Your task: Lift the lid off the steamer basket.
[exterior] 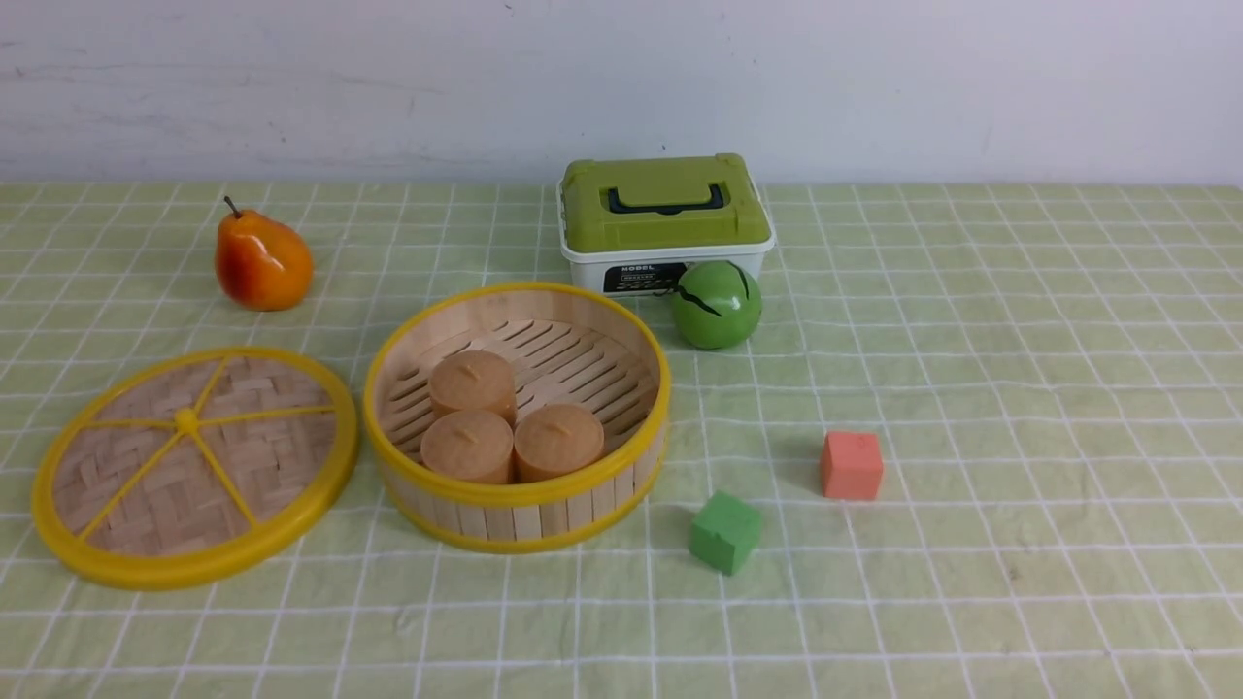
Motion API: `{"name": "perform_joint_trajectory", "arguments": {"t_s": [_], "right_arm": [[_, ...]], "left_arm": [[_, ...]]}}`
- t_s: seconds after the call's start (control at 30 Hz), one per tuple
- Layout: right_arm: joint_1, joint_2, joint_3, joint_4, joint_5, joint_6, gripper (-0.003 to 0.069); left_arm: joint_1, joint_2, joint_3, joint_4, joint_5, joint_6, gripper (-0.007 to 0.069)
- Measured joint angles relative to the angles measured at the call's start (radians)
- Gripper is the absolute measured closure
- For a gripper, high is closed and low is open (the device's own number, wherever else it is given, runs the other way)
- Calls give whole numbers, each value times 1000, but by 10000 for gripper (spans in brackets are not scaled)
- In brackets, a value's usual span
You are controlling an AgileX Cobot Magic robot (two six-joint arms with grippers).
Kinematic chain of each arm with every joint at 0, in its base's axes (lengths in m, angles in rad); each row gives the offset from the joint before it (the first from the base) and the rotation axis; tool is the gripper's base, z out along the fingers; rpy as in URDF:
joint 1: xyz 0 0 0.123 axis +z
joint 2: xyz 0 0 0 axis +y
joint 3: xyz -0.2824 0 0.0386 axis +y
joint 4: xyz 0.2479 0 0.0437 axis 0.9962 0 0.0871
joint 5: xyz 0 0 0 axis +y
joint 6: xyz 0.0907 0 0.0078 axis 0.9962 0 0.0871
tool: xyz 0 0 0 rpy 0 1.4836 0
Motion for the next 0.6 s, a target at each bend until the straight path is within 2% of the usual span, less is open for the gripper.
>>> {"name": "perform_joint_trajectory", "arguments": {"t_s": [0.6], "right_arm": [[0, 0, 0, 0, 0, 0, 418]], "left_arm": [[0, 0, 0, 0, 0, 0, 622]]}}
